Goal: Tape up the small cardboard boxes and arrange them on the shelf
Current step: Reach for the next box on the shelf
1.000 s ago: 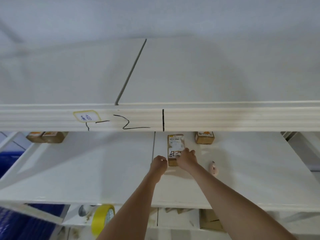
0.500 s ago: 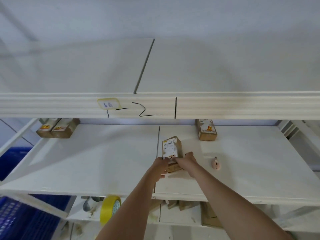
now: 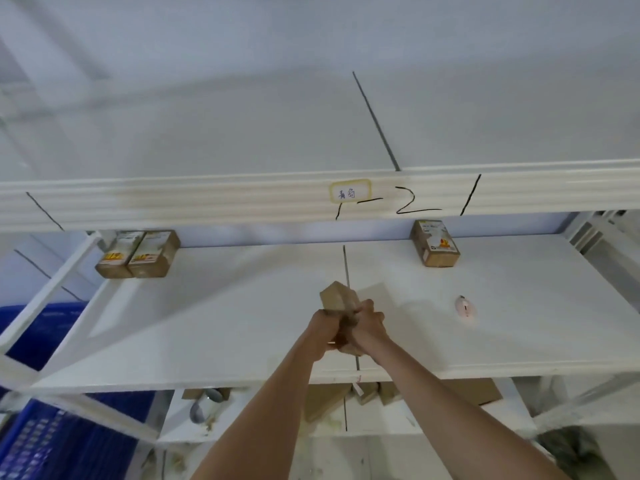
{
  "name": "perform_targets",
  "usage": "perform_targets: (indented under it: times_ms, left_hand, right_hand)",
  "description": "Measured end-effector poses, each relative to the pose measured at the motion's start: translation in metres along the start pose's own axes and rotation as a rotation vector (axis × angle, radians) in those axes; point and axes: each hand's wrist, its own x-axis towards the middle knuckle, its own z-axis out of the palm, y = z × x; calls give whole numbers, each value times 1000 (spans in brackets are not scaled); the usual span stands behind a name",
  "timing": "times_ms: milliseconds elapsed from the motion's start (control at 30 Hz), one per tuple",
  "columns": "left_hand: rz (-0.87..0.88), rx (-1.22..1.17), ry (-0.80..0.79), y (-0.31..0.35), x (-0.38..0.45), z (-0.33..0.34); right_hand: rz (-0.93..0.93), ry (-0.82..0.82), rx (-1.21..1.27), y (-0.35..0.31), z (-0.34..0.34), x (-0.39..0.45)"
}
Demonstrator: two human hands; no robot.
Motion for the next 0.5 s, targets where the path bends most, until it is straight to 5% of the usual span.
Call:
perform_targets:
  times_ms: [133,500]
  left_hand:
    - [-81,30,26,-13,0,-10]
    - [25,-25,53,-2,1,-13]
  right_hand:
    - [-101,-111,23,1,2,-3]
    - [-160,-163,202,10,-23,4]
